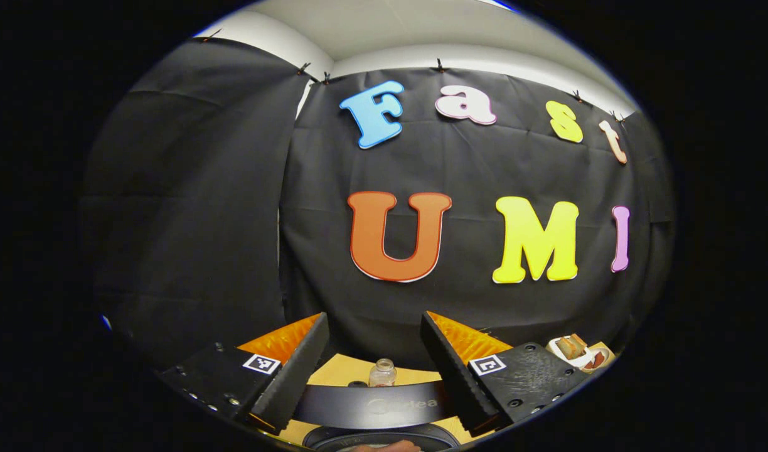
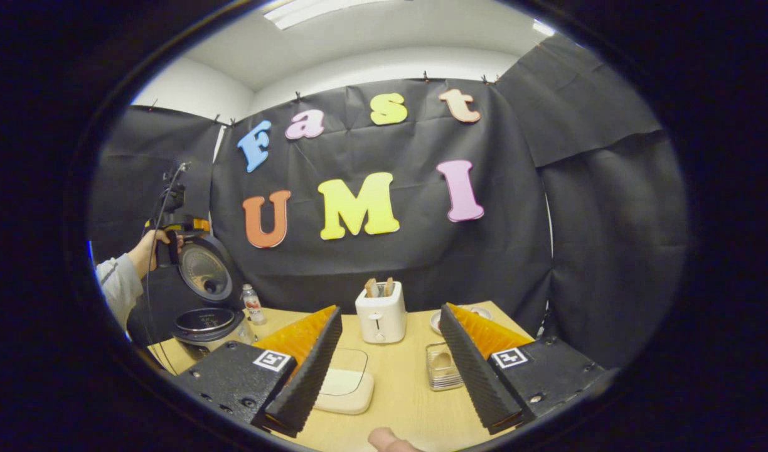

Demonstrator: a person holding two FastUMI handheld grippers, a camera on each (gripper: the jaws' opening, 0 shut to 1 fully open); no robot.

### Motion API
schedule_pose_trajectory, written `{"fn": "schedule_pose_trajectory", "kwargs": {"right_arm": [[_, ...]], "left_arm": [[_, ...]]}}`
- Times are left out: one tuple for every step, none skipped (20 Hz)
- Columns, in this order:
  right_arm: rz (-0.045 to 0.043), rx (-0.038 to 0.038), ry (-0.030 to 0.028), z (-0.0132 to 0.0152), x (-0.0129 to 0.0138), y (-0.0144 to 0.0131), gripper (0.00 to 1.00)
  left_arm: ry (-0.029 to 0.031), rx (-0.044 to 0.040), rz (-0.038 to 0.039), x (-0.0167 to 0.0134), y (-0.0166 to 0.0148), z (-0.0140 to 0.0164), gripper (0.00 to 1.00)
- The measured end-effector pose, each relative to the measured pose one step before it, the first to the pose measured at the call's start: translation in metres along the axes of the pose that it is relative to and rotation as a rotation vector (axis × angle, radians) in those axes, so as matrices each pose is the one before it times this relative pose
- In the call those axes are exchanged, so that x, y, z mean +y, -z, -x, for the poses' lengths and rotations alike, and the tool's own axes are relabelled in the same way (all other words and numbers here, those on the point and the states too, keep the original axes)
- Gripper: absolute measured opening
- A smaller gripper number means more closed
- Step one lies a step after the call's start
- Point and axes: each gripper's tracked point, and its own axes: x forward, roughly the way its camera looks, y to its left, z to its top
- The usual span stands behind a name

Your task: Close the left gripper, press the button to open the rice cooker; take a wooden spoon from the chopstick holder with the right hand, scoop a spoonful of rice and pour it into the rice cooker, then put the wooden spoon back into the chopstick holder.

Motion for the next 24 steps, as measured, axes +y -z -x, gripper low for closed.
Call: {"fn": "schedule_pose_trajectory", "kwargs": {"right_arm": [[0.01234,-0.00746,0.02024,0.002,-0.00556,-0.00275,0.94],[0.00919,-0.007,0.01254,0.00467,-0.00325,-0.00163,1.0],[-0.00016,-0.00362,0.0061,0.00505,-0.00128,-0.0031,1.0],[-0.00935,-0.00932,-0.00648,0.00633,0.00032,-0.00465,0.94],[-0.01382,-0.01195,-0.01043,0.00538,0.00065,-0.00537,0.94],[-0.01424,-0.01251,-0.00182,0.00454,-0.00249,-0.00466,1.0],[-0.01347,-0.01269,0.00537,0.00489,-0.00443,-0.00368,1.0],[-0.00904,-0.01351,0.00306,0.00504,-0.00359,-0.00354,0.94],[0.00272,-0.00902,-0.00597,0.00464,-0.00115,-0.00253,1.0],[0.01043,-0.00745,-0.01471,0.0054,0.00078,-0.0011,0.93],[0.00859,-0.00084,-0.01509,0.00369,-0.00035,-0.00104,0.93],[-0.00122,0.00666,-0.00807,0.00274,-0.00235,0.00119,1.0],[-0.00435,0.00745,0.00218,0.00251,-0.00387,0.00081,1.0],[0.00542,0.0119,0.00204,0.00132,-0.00289,0.00228,1.0],[0.00982,0.00925,0.00541,0.00101,-0.00286,0.00276,1.0],[0.00758,0.00099,-0.00015,0.00134,-0.00108,-0.00123,1.0],[0.00285,0.00465,-0.00587,0.00063,0.00122,-0.00046,1.0],[0.0009,0.00321,-0.01012,0.00131,0.00211,-0.00001,0.93],[-0.00255,0.00359,-0.00902,-0.00043,0.00262,-0.00042,1.0],[-0.00448,0.00368,-0.00578,0.00056,0.00094,0.00105,1.0],[-0.00483,0.00436,-0.00239,0.00051,0.00082,0.00152,1.0],[-0.00729,0.00743,-0.00229,0.00189,0.00154,0.00143,1.0],[-0.01419,0.00818,0.0016,0.00354,0.00218,0.00178,1.0],[-0.0079,-0.00111,-0.00485,0.00385,0.00468,-0.00083,1.0]], "left_arm": [[-0.00581,0.00728,-0.00473,-0.0002,-0.0001,0.00195,0.94],[0.00174,-0.02001,0.00343,0.00135,-0.00572,0.00059,0.98],[-0.00601,0.02437,0.00132,0.00003,0.0058,0.00148,1.0],[-0.00267,-0.0049,-0.00205,-0.00041,-0.00042,0.00262,0.97],[0.00739,0.01297,-0.00321,-0.00201,0.00357,0.00284,1.0],[0.00456,0.01008,0.00342,-0.00124,0.00294,0.00679,0.98],[0.00432,0.00744,0.00278,-0.00056,0.00258,0.00796,0.98],[0.00218,0.00048,0.00315,-0.00138,0.00425,0.00735,1.0],[-0.00181,-0.00209,-0.00243,-0.00079,0.00162,0.00638,0.99],[-0.00809,0.00322,-0.0028,0.00072,0.00327,0.00364,0.99],[-0.00667,-0.00116,-0.00343,-0.00039,0.00269,0.00407,1.0],[-0.00168,0.00963,0.0007,-0.00043,0.00219,0.00437,1.0],[0.00097,0.01214,0.00186,-0.00059,0.00411,0.00398,1.0],[0.00426,0.02233,-0.00188,-0.0012,0.00543,0.0036,1.0],[0.00792,0.02879,0.00315,-0.00204,0.00619,0.00408,1.0],[0.006,0.02861,0.00336,-0.00033,0.00662,0.00381,1.0],[-0.00062,0.02737,0.0044,-0.0009,0.00662,0.0046,1.0],[-0.00334,0.02255,-0.00127,-0.00181,0.00572,0.00524,1.0],[0.00487,0.0277,-0.00133,-0.00026,0.01121,0.00614,1.0],[0.01015,0.03533,-0.00239,-0.00252,0.01551,0.00521,1.0],[-0.00282,0.03806,0.00499,-0.00017,0.01806,0.00368,1.0],[-0.01573,0.05267,0.00085,0.00295,0.01779,-0.00154,1.0],[-0.00375,0.02575,0.01045,-0.00169,0.01065,-0.00409,0.99],[-0.00443,0.01492,0.0011,-0.00114,0.01225,0.01059,1.0]]}}
